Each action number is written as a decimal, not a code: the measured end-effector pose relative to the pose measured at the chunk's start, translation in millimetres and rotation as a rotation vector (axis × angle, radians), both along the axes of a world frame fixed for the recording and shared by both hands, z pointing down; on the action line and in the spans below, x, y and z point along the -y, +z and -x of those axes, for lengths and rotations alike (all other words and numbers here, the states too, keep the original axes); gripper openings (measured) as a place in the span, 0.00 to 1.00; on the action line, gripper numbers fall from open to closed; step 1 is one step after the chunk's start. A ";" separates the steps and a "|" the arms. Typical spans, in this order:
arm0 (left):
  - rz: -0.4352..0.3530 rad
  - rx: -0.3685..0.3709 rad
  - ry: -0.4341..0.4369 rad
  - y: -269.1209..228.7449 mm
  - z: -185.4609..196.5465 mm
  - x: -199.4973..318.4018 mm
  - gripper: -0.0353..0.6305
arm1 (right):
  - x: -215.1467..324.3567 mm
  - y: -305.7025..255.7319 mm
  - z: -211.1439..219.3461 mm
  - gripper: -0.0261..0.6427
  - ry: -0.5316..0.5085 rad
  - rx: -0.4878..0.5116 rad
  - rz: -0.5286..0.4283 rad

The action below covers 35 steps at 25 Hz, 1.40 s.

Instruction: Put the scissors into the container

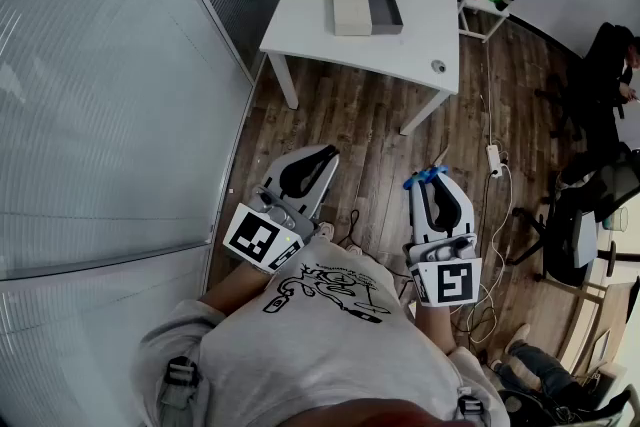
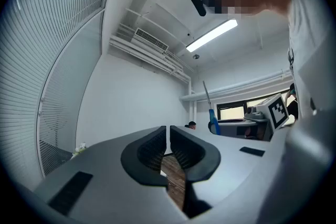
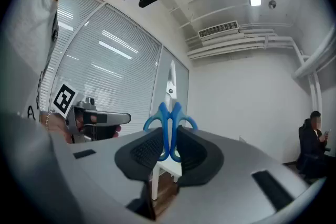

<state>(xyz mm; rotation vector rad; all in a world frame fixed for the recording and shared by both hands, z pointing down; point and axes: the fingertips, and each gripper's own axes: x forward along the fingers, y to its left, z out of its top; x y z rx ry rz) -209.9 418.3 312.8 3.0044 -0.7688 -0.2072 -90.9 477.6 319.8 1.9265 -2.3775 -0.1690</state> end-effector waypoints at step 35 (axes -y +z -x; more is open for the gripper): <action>0.013 -0.007 0.002 14.8 48.3 63.6 0.11 | 59.6 16.6 42.8 0.17 0.028 0.031 0.024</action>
